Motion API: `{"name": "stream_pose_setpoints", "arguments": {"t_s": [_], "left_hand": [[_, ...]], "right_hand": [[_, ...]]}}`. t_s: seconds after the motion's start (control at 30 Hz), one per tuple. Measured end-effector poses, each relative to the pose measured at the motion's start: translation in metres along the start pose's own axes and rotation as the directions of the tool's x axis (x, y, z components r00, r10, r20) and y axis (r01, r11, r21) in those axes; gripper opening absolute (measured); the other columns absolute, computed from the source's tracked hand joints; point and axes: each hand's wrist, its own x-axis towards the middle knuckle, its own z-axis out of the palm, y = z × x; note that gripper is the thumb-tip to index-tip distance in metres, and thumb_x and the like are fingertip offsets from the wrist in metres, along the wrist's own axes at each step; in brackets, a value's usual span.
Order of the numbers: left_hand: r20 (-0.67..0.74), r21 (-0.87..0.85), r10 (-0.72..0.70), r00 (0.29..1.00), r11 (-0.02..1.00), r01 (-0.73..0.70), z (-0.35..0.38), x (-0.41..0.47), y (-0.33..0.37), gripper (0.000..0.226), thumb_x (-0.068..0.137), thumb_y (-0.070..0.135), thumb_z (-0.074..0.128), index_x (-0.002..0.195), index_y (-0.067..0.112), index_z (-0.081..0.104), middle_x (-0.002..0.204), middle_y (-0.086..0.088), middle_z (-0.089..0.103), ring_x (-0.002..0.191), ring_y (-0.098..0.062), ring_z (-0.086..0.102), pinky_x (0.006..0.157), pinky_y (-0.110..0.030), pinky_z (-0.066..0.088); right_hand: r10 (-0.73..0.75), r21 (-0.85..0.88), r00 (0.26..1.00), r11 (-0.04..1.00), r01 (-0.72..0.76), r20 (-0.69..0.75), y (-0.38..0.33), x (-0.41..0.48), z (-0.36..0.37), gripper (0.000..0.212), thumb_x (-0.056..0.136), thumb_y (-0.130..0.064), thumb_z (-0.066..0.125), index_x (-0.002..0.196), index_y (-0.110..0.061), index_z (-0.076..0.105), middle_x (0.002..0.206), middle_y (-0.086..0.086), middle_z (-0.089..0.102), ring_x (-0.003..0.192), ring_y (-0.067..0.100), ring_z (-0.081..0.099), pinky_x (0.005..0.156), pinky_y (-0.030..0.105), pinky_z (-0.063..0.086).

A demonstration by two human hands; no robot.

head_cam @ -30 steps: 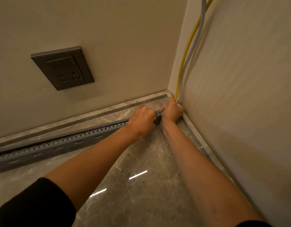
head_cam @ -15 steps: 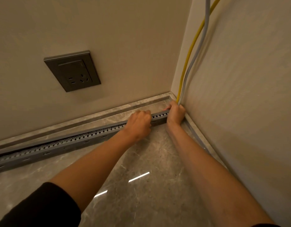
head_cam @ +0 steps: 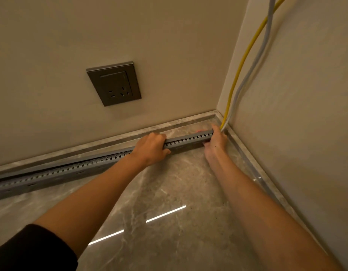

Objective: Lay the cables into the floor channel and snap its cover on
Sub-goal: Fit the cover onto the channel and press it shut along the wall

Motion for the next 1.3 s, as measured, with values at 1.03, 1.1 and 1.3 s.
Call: {"name": "stream_pose_setpoints", "arguments": {"t_s": [1.03, 1.1, 1.3], "left_hand": [[-0.001, -0.098, 0.036, 0.999, 0.995, -0.036, -0.004, -0.019, -0.026, 0.029, 0.088, 0.031, 0.060, 0.107, 0.008, 0.061, 0.107, -0.013, 0.065, 0.095, -0.029, 0.059, 0.070, -0.033, 0.041], [0.026, -0.029, 0.026, 0.999, 0.999, -0.025, -0.004, -0.024, -0.034, 0.031, 0.089, 0.031, 0.059, 0.110, 0.008, 0.060, 0.110, -0.014, 0.064, 0.099, -0.030, 0.059, 0.074, -0.035, 0.044], [-0.032, 0.000, 0.026, 0.999, 1.000, -0.026, 0.002, -0.034, -0.030, 0.032, 0.095, 0.028, 0.050, 0.116, 0.004, 0.052, 0.124, -0.016, 0.056, 0.111, -0.032, 0.054, 0.089, -0.038, 0.043]], "right_hand": [[0.168, 0.311, 0.955, 0.946, -0.086, -0.246, 0.019, -0.047, 0.035, 0.055, 0.086, -0.064, 0.047, 0.080, -0.009, 0.053, 0.043, 0.005, 0.055, 0.039, 0.015, 0.052, 0.051, 0.024, 0.047], [0.162, 0.326, 0.952, 0.943, -0.071, -0.261, 0.020, -0.048, 0.034, 0.056, 0.086, -0.064, 0.049, 0.072, -0.010, 0.051, 0.027, 0.000, 0.050, 0.040, 0.014, 0.051, 0.054, 0.023, 0.046], [0.191, 0.372, 0.968, 0.921, -0.119, -0.163, 0.038, -0.067, 0.047, 0.057, 0.085, -0.068, 0.044, 0.067, -0.014, 0.045, 0.047, 0.004, 0.049, 0.046, 0.017, 0.049, 0.061, 0.027, 0.045]]}}
